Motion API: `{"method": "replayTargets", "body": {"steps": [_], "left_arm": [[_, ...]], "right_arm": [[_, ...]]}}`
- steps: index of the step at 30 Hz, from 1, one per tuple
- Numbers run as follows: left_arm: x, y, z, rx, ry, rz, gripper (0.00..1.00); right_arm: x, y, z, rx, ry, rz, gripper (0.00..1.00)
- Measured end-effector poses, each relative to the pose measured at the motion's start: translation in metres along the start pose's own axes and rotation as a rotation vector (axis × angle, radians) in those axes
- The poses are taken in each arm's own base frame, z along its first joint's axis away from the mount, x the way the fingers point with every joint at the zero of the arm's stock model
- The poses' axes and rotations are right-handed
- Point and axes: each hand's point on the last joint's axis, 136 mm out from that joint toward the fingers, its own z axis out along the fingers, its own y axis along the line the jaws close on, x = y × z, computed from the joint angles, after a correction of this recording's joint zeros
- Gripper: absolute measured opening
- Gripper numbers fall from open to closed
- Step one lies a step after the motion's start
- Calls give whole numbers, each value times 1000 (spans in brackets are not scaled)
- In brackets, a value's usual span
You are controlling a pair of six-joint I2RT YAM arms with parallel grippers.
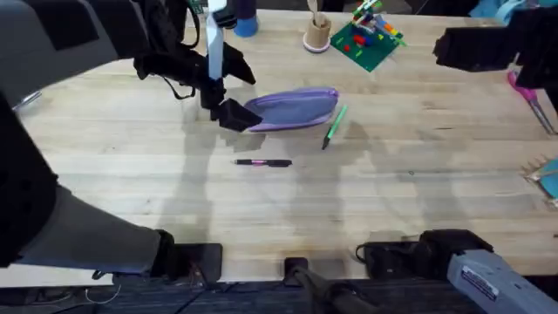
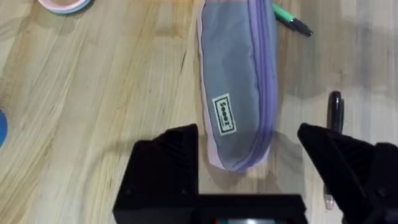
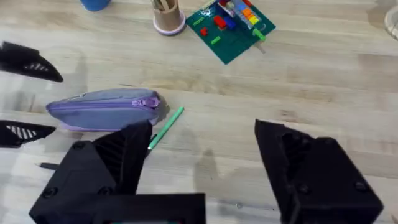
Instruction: Unzip the bag, pick up the pens from the table one at a time and place them inside, then zip the bag closed.
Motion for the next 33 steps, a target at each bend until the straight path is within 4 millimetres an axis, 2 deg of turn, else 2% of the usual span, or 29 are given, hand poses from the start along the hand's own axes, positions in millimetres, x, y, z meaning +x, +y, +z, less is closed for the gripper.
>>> {"method": "replayTargets", "body": {"steps": [10, 19, 24, 26, 28, 31, 32, 33], "left_arm": [[-2, 5, 1, -16, -8, 20, 993], [8, 5, 14, 27, -27, -17, 993], [6, 5, 15, 34, -42, -18, 993], [6, 5, 15, 34, -43, -18, 898], [6, 4, 15, 35, -45, -19, 671], [5, 3, 15, 40, -52, -20, 215], [4, 3, 15, 41, -54, -18, 112], [4, 3, 15, 42, -54, -16, 62]], "right_arm": [[0, 0, 0, 0, 0, 0, 996], [0, 0, 0, 0, 0, 0, 995], [0, 0, 0, 0, 0, 0, 995], [0, 0, 0, 0, 0, 0, 995], [0, 0, 0, 0, 0, 0, 995], [0, 0, 0, 0, 0, 0, 995], [0, 0, 0, 0, 0, 0, 995], [0, 0, 0, 0, 0, 0, 995]]}}
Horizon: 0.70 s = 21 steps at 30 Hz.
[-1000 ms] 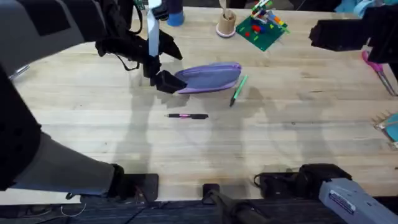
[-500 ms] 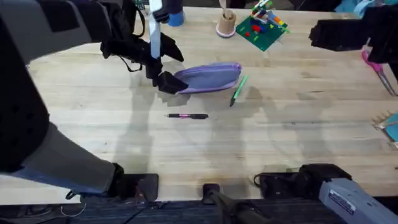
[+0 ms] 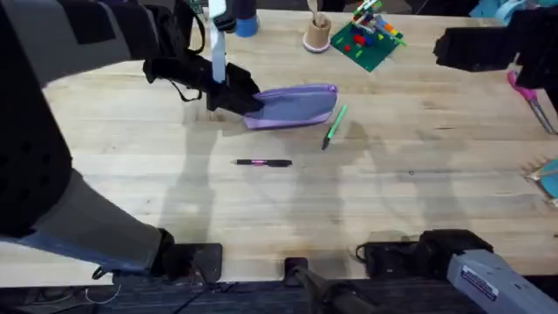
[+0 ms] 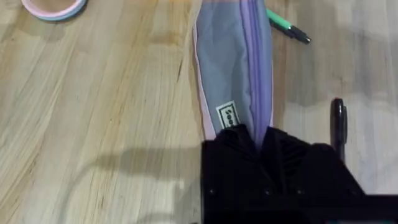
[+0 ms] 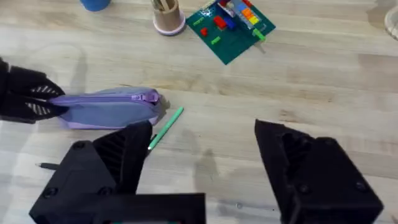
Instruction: Unzip the bag, pick up the pens from the table one at a time and place them inside, then zip the bag closed.
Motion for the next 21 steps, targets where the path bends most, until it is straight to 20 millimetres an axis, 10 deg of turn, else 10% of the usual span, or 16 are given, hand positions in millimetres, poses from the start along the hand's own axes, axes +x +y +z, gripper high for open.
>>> {"method": "replayTargets", "body": {"steps": [9, 21], "left_arm": [[0, 0, 0, 1, 0, 1, 44], [0, 0, 0, 1, 0, 1, 44]], "right_arm": [[0, 13, 4, -82, 7, -38, 995], [1, 48, 51, -352, 16, -583, 995]]}}
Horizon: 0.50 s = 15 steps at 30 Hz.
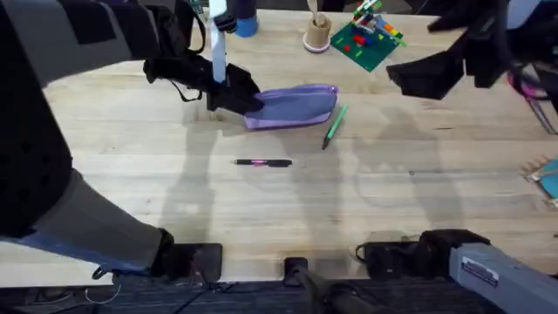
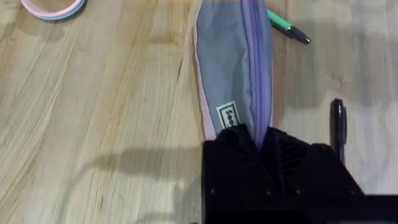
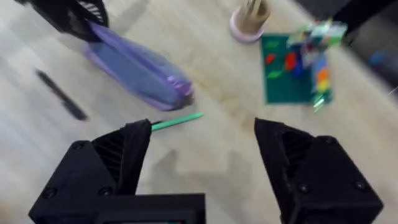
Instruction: Unzip the bag, pick up the pens from the table one at a time and place them inside, then zip the bag closed.
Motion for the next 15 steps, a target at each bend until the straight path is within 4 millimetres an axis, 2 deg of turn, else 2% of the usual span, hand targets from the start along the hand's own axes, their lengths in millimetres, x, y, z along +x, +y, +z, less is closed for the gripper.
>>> {"method": "replayTargets", "body": {"steps": [5, 8, 15], "left_arm": [[0, 0, 0, 0, 0, 0, 44], [0, 0, 0, 0, 0, 0, 44], [0, 0, 0, 0, 0, 0, 43]], "right_arm": [[0, -6, 4, 14, 5, -146, 995], [-9, -9, 4, 24, -33, -198, 995], [-12, -8, 4, 21, -45, -247, 995]]}}
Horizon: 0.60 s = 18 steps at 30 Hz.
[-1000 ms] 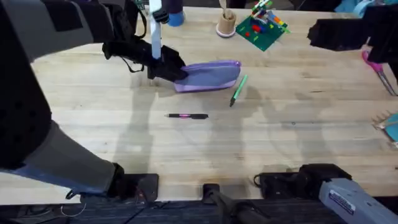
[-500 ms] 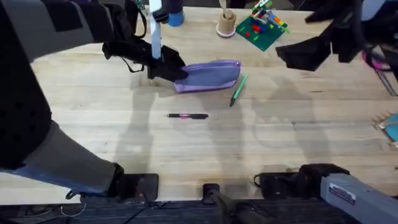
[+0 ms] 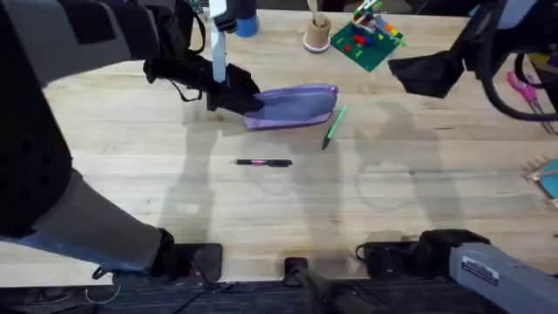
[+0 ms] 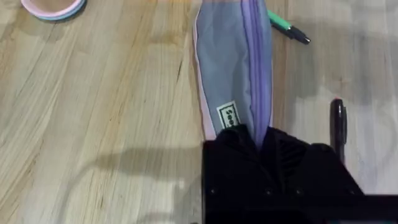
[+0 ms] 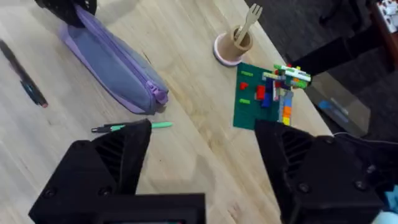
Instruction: Unzip the bag, pick up the pens from the table one at a time and place them inside, then zip the bag closed.
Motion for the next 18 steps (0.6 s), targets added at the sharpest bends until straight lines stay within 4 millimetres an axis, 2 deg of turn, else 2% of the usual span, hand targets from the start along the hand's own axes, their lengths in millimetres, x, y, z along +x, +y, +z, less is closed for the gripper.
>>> {"method": "replayTargets", "body": {"steps": [7, 15, 18], "left_arm": [[0, 0, 0, 0, 0, 0, 43], [0, 0, 0, 0, 0, 0, 44], [0, 0, 0, 0, 0, 0, 43]], "right_arm": [[1, 1, 2, -8, 3, -27, 995], [26, 22, 30, -180, 67, -93, 995], [28, 31, 39, -252, 41, -147, 995]]}}
